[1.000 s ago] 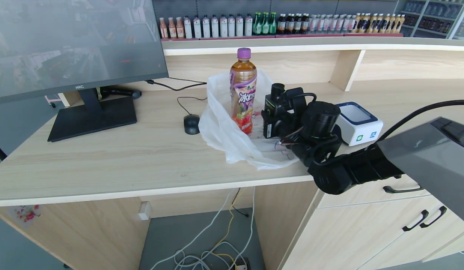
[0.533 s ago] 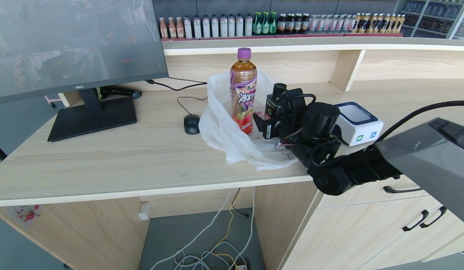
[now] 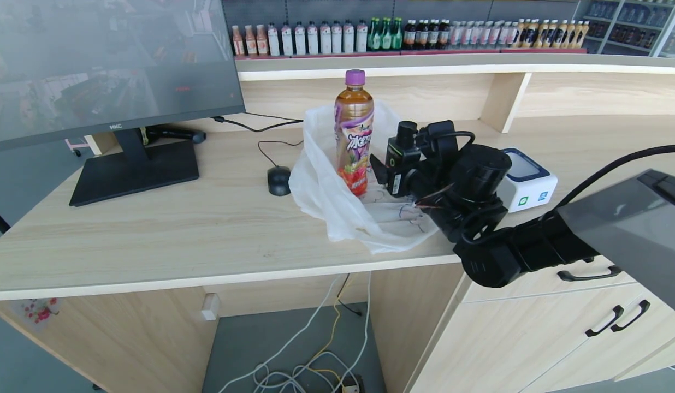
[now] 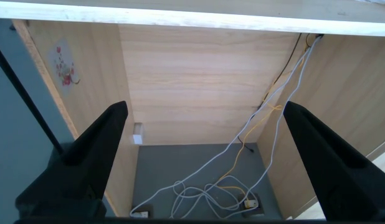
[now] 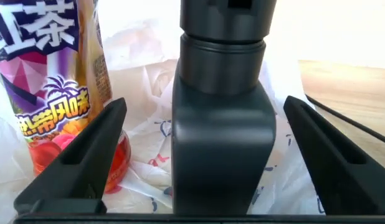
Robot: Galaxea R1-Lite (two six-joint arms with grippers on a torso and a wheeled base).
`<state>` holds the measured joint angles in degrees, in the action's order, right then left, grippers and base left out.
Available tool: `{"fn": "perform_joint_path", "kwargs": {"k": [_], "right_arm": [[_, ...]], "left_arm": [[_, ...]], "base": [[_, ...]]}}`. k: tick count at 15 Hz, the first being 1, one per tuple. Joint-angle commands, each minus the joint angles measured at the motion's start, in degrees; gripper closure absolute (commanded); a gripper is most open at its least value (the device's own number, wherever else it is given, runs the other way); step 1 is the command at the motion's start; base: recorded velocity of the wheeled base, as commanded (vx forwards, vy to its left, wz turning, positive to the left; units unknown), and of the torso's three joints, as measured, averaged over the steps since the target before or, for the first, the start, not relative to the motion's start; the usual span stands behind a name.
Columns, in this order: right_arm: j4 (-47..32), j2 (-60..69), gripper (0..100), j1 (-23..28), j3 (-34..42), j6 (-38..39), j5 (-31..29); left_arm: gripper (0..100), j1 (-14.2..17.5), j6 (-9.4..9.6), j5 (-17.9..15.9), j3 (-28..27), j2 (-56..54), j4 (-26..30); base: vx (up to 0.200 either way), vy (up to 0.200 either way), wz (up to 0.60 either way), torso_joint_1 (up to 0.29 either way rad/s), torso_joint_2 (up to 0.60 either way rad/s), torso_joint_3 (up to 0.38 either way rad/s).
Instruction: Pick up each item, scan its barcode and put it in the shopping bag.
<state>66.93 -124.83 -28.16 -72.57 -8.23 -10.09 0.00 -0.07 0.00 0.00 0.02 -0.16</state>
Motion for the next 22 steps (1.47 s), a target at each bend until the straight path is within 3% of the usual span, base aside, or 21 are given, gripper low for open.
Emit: {"fn": "perform_joint_path", "kwargs": {"k": [1,5,10,13,15,18,20,21,22], "right_arm": [[-0.31,3.02,0,0.04,-0.03,-0.03,-0.01],[-0.04,7.85,0,-0.49,0.76,0.14,-0.19],[0.05,19.10,0,-1.63,10.08,0.14,-0.10],[1.28,32.37,0,-3.92,22.21,0.32,0.16],[4.70,46.08,0,-4.45,39.88,1.37,0.43],[4.53,62.87,0,-4.54,58.33,2.43,1.74],[4.53,69.28,0,-4.54,66.68,2.60,2.45],[4.53,69.28,0,-4.54,66.68,2.60,2.45],[-5.75,81.15,0,-4.54,72.31,4.98,3.77]], "left_arm": [[0,0.00,-0.01,0.00,0.00,-0.02,-0.02],[0,0.00,-0.01,0.00,0.00,-0.02,-0.02],[0,0.00,-0.01,0.00,0.00,-0.02,-0.02],[0,0.00,0.07,0.00,0.00,-0.02,-0.02],[0,0.00,-0.01,0.00,0.00,-0.02,-0.02],[0,0.00,-0.01,0.00,0.00,-0.02,-0.02],[0,0.00,-0.01,0.00,0.00,-0.02,-0.02],[0,0.00,-0.01,0.00,0.00,-0.02,-0.02],[0,0.00,-0.01,0.00,0.00,-0.02,-0.02]], "base": [[0.000,0.000,0.00,0.000,0.00,0.000],[0.000,0.000,0.00,0.000,0.00,0.000],[0.000,0.000,0.00,0.000,0.00,0.000],[0.000,0.000,0.00,0.000,0.00,0.000],[0.000,0.000,0.00,0.000,0.00,0.000],[0.000,0.000,0.00,0.000,0.00,0.000],[0.000,0.000,0.00,0.000,0.00,0.000],[0.000,0.000,0.00,0.000,0.00,0.000],[0.000,0.000,0.00,0.000,0.00,0.000]]}}
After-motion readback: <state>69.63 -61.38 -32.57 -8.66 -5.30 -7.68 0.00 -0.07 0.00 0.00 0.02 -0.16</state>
